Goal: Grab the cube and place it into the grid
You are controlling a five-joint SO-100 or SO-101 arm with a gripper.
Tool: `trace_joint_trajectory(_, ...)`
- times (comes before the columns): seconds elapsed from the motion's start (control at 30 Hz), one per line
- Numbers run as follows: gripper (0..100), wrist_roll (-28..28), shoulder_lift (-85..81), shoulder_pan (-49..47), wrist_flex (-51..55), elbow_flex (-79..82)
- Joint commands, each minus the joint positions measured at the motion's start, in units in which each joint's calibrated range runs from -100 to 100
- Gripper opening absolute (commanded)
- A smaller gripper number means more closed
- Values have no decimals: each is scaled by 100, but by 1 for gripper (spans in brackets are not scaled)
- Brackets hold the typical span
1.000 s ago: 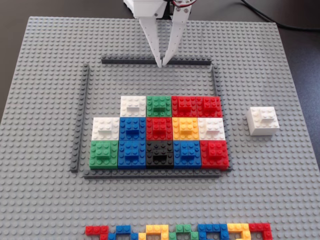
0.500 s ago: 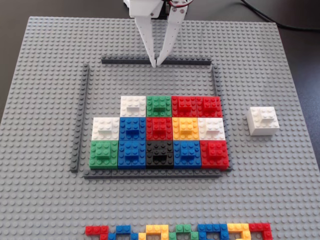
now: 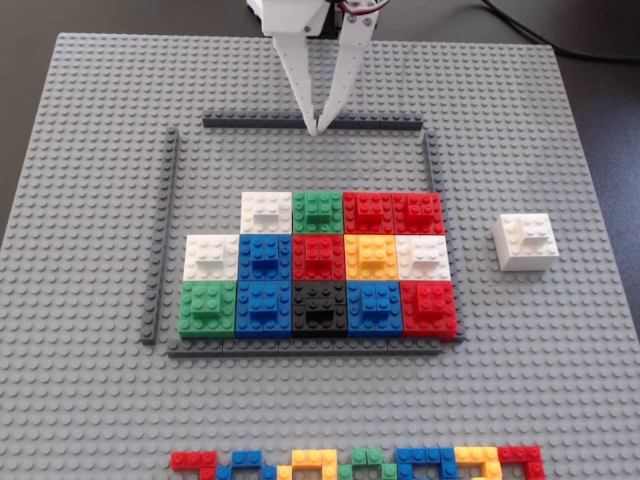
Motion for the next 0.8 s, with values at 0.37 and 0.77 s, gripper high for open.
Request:
trace_joint_trajectory(0.37, 0, 49, 871, -524, 549, -2050)
trace_joint_trajectory(0.77, 0, -303, 3304, -1585, 1331, -5303)
